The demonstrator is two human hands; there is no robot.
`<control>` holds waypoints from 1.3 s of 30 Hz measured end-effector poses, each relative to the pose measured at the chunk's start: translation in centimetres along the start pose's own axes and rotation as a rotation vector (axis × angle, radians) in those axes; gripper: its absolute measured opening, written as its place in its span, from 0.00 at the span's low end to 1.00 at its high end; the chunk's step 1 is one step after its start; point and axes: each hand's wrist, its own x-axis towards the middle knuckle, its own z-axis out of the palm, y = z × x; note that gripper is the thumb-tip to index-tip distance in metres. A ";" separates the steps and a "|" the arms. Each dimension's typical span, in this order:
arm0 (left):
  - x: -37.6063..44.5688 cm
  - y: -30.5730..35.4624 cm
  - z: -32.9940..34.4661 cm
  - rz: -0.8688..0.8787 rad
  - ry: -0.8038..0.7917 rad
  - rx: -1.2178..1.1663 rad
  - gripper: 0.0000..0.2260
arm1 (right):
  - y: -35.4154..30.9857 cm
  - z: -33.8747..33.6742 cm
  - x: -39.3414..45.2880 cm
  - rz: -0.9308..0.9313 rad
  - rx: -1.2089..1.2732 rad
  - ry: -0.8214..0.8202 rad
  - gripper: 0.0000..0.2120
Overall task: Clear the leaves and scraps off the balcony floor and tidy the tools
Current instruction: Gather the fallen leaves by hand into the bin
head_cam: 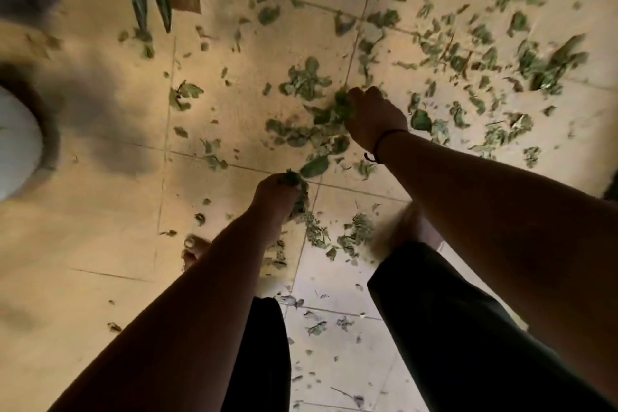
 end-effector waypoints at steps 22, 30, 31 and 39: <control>1.7 0.0 -3.4 0.036 0.059 0.072 0.14 | -2.1 5.2 -7.2 -0.093 0.216 -0.198 0.10; 2.8 0.0 -4.8 0.052 0.003 0.089 0.15 | -5.3 7.2 -3.4 -0.304 -0.269 -0.060 0.21; 2.8 0.0 -4.8 0.059 -0.009 0.083 0.15 | -5.3 6.9 -3.1 -0.311 -0.322 -0.062 0.19; 2.5 0.3 -4.2 0.096 -0.040 0.051 0.12 | -3.0 5.7 -5.0 -0.261 -0.338 -0.170 0.14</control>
